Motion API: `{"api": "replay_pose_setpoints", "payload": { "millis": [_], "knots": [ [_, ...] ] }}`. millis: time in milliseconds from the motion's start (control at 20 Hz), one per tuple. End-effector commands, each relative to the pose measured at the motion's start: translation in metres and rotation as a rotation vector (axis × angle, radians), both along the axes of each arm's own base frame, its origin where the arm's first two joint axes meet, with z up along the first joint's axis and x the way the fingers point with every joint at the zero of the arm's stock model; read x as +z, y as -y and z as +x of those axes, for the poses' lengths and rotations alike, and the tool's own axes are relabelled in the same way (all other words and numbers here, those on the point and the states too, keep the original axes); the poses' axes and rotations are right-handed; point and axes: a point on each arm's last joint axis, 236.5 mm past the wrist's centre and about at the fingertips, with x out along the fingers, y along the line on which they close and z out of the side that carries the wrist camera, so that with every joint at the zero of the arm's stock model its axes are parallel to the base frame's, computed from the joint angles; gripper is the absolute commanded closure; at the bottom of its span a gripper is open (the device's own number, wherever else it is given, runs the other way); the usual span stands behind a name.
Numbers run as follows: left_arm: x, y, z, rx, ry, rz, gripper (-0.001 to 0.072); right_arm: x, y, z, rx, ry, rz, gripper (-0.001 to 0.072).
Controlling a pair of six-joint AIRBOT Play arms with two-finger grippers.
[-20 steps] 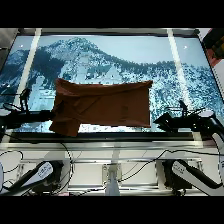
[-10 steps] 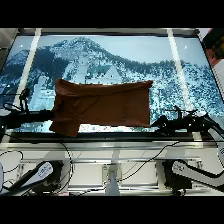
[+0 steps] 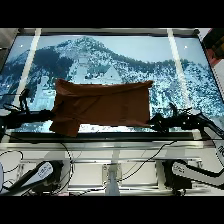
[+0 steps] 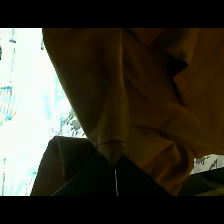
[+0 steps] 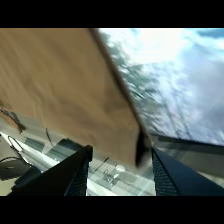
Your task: Fold the clothes and pants, and hang the long-sleeved shirts on hangers.
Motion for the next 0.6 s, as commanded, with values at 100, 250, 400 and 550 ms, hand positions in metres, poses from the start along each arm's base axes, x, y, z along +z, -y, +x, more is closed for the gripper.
{"api": "replay_pose_setpoints", "payload": {
  "millis": [100, 250, 400, 550],
  "knots": [
    [0.0, 0.0, 0.0, 0.018, -0.011, -0.01, 0.0693, -0.005, -0.004, 0.012, -0.04, 0.015, -0.026, 0.0343],
    [0.0, 0.0, 0.0, 0.023, -0.013, -0.011, 0.0693, -0.007, 0.0, 0.021, -0.073, 0.037, -0.043, 0.0524],
    [0.001, 0.002, -0.001, 0.02, -0.015, -0.018, 0.0693, 0.0, -0.004, 0.032, -0.085, 0.079, -0.015, 0.0701],
    [0.014, 0.014, -0.002, -0.008, -0.009, -0.07, 0.0693, 0.04, -0.02, 0.05, 0.022, 0.251, 0.076, 0.0701]
  ]
}}
